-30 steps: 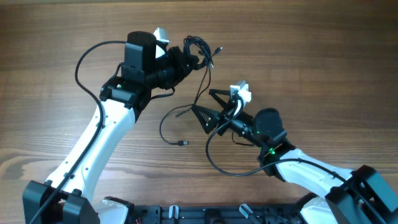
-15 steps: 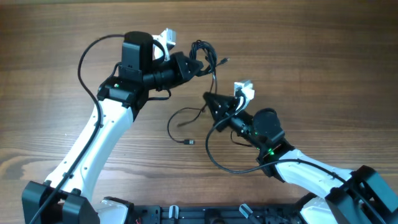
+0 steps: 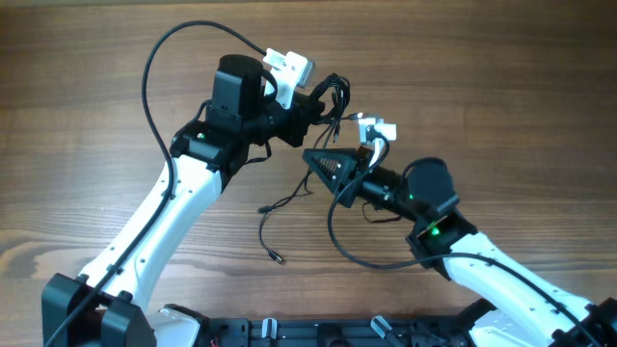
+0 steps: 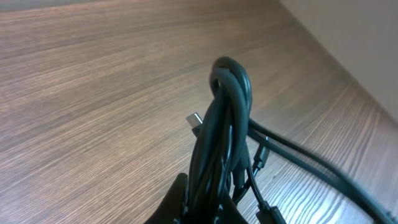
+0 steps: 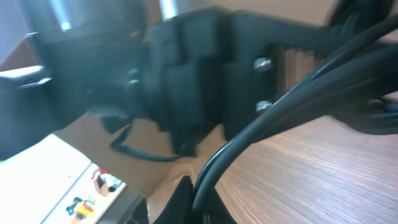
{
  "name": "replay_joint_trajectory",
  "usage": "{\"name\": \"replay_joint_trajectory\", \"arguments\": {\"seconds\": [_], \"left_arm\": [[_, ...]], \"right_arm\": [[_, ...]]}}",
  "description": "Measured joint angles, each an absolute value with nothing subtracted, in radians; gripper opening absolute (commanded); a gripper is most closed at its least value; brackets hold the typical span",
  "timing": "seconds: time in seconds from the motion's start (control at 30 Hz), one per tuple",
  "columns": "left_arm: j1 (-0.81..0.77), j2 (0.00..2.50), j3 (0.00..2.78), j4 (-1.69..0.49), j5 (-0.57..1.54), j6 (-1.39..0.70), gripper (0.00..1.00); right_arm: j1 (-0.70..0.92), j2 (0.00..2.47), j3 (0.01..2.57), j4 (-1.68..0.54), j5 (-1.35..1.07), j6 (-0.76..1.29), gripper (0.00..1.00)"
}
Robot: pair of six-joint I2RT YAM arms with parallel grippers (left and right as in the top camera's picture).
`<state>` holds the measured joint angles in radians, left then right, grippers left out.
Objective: Untangle cables
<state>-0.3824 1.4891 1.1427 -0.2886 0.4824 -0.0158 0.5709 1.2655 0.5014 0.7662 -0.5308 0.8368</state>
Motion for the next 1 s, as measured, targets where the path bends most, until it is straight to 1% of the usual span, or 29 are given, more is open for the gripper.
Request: {"name": "replay_joint_trajectory", "arguments": {"seconds": [0.13, 0.17, 0.2, 0.3, 0.37, 0.4, 0.47, 0.5, 0.53, 0.57, 0.6, 0.67, 0.7, 0.77, 0.83, 0.87, 0.9, 0.93, 0.97, 1.0], "left_arm": [[-0.330, 1.489, 1.143, -0.300, 0.484, 0.037, 0.04], [-0.310, 1.488, 1.143, -0.300, 0.533, 0.050, 0.04], [-0.297, 1.488, 1.143, -0.304, 0.608, 0.081, 0.04], [-0.300, 1.487, 1.143, -0.376, 0.733, 0.180, 0.05], [-0.310, 1.487, 1.143, -0.382, 0.738, 0.212, 0.05], [-0.316, 1.487, 1.143, -0.381, 0.731, 0.221, 0.08], [-0.336, 1.487, 1.143, -0.381, 0.669, 0.231, 0.06], [-0.343, 1.487, 1.143, -0.381, 0.631, 0.230, 0.06], [-0.351, 1.487, 1.143, -0.377, 0.565, 0.221, 0.05], [-0.355, 1.487, 1.143, -0.365, 0.502, 0.197, 0.04], [-0.351, 1.487, 1.143, -0.337, 0.440, 0.154, 0.04], [-0.323, 1.487, 1.142, -0.282, 0.363, 0.063, 0.04], [-0.303, 1.487, 1.142, -0.253, 0.340, 0.019, 0.04], [-0.265, 1.487, 1.142, -0.254, 0.313, -0.028, 0.06], [-0.246, 1.487, 1.142, -0.260, 0.311, -0.043, 0.04], [-0.238, 1.487, 1.142, -0.262, 0.318, -0.047, 0.04], [-0.230, 1.487, 1.142, -0.262, 0.346, -0.038, 0.04], [-0.229, 1.487, 1.142, -0.264, 0.382, -0.008, 0.04], [-0.229, 1.487, 1.142, -0.267, 0.414, 0.025, 0.04], [-0.229, 1.487, 1.142, -0.270, 0.464, 0.078, 0.04]], "right_arm": [[0.463, 1.264, 0.525, 0.614, -0.543, 0.858, 0.04], [0.429, 1.263, 0.527, 0.543, -0.542, 0.864, 0.04], [0.416, 1.263, 0.527, 0.530, -0.542, 0.864, 0.04], [0.413, 1.263, 0.527, 0.527, -0.561, 0.863, 0.04], [0.413, 1.263, 0.527, 0.527, -0.602, 0.864, 0.04], [0.413, 1.263, 0.527, 0.527, -0.620, 0.864, 0.04], [0.413, 1.263, 0.527, 0.527, -0.657, 0.863, 0.05], [0.413, 1.263, 0.527, 0.525, -0.665, 0.863, 0.10], [0.413, 1.263, 0.527, 0.522, -0.673, 0.863, 0.40], [0.413, 1.263, 0.527, 0.516, -0.673, 0.856, 0.61], [0.413, 1.263, 0.528, 0.488, -0.662, 0.821, 1.00], [0.413, 1.263, 0.530, 0.455, -0.598, 0.710, 1.00], [0.413, 1.263, 0.530, 0.455, -0.533, 0.606, 1.00], [0.403, 1.261, 0.549, 0.464, -0.442, 0.488, 1.00], [0.381, 1.249, 0.619, 0.373, -0.411, 0.387, 1.00], [0.370, 1.237, 0.719, 0.282, -0.388, 0.273, 1.00], [0.369, 1.230, 0.782, 0.202, -0.381, 0.223, 0.99], [0.370, 1.229, 0.865, 0.016, -0.376, 0.156, 0.91], [0.370, 1.232, 0.931, -0.100, -0.373, 0.099, 0.78], [0.370, 1.233, 0.998, -0.205, -0.371, 0.027, 0.32]]}}
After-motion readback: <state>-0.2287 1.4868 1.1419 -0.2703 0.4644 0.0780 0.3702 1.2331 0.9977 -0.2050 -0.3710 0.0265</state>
